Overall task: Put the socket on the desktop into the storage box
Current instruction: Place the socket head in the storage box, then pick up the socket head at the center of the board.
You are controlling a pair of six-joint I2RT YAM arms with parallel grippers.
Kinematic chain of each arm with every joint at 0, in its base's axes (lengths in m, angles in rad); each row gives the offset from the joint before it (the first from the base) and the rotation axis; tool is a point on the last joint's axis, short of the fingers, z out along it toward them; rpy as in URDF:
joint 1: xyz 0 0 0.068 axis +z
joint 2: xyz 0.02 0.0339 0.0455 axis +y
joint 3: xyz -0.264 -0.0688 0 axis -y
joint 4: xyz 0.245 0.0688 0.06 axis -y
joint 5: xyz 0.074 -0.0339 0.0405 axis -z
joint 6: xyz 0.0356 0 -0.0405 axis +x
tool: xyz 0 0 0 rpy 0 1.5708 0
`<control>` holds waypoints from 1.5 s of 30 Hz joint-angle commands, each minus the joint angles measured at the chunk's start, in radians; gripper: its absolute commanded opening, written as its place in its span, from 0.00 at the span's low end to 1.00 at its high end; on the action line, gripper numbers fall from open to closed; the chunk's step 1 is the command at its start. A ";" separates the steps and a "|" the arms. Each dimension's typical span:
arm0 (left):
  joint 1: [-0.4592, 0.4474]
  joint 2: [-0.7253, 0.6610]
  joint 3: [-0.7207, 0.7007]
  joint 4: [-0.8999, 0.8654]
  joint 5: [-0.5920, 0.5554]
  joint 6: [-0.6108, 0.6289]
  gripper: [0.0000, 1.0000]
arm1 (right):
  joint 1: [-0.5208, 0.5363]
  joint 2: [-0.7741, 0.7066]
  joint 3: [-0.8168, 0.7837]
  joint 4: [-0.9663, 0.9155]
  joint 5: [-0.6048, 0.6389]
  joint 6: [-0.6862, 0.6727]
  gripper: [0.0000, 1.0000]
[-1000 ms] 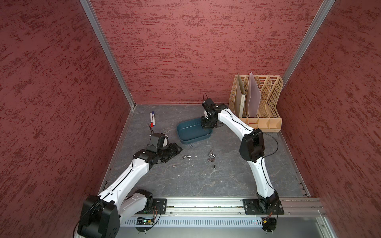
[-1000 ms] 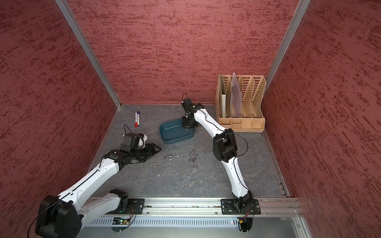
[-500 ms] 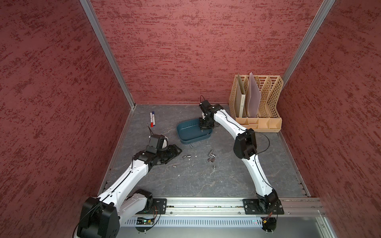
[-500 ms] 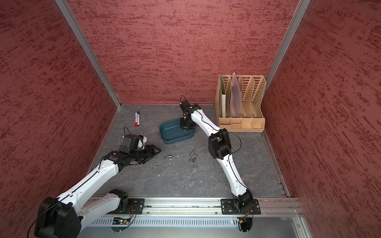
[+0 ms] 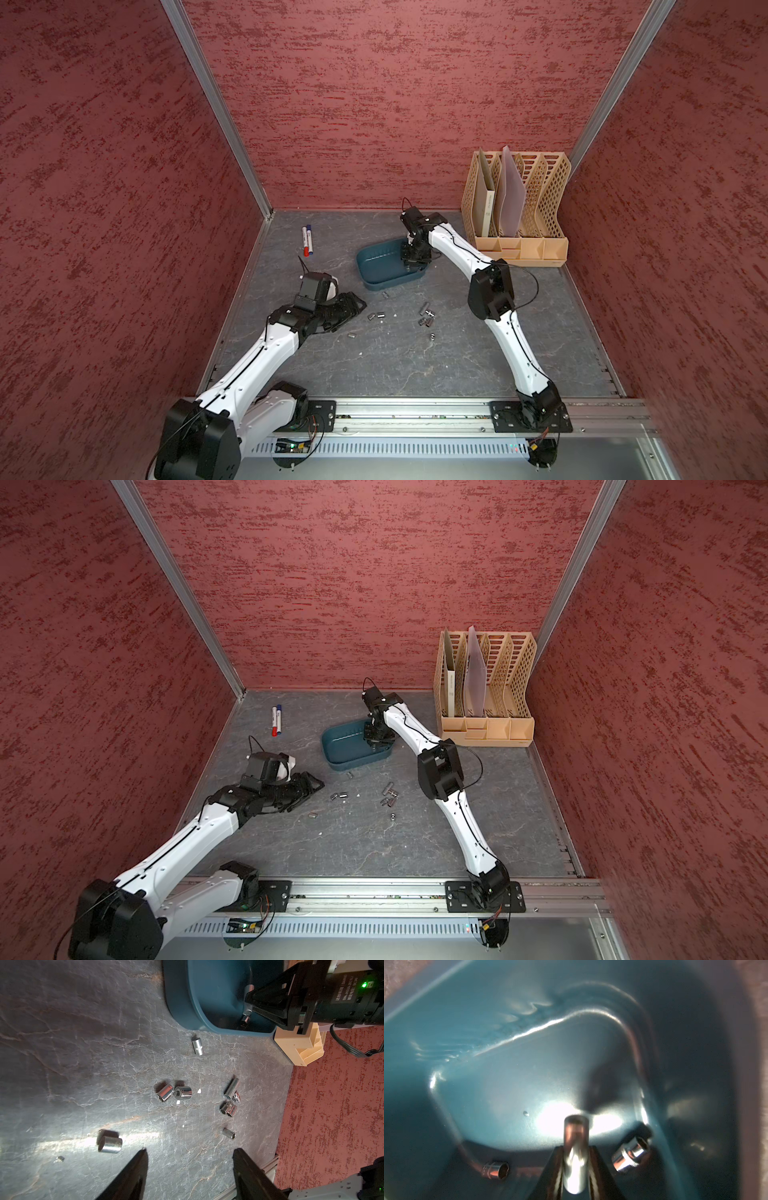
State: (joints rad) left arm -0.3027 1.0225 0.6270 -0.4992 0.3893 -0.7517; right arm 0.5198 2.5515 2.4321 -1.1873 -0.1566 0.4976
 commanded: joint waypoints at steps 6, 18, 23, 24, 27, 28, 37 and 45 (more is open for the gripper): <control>0.005 -0.007 -0.018 0.004 0.008 -0.003 0.68 | -0.004 -0.003 0.030 -0.011 0.002 0.008 0.35; 0.005 0.016 -0.015 0.014 0.012 0.000 0.68 | -0.004 -0.109 -0.050 0.034 0.008 -0.002 0.39; 0.003 0.028 -0.005 0.016 0.013 0.004 0.68 | 0.001 -0.190 -0.135 0.076 0.010 -0.011 0.40; 0.002 0.033 -0.002 0.016 0.013 0.006 0.68 | 0.003 -0.207 -0.155 0.082 0.014 -0.014 0.40; -0.005 0.046 0.008 0.019 0.012 0.011 0.69 | 0.008 -0.267 -0.224 0.105 0.016 -0.022 0.40; -0.007 0.051 0.012 0.019 0.012 0.015 0.69 | 0.009 -0.287 -0.252 0.117 0.020 -0.024 0.41; -0.054 0.109 0.058 0.030 0.008 0.029 0.71 | 0.011 -0.563 -0.617 0.249 0.038 -0.042 0.44; -0.175 0.196 0.104 0.079 -0.010 0.016 0.71 | 0.013 -0.790 -0.901 0.321 0.029 -0.024 0.45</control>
State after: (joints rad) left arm -0.4450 1.1965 0.6941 -0.4587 0.3874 -0.7444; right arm 0.5266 1.8347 1.5974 -0.9222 -0.1383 0.4667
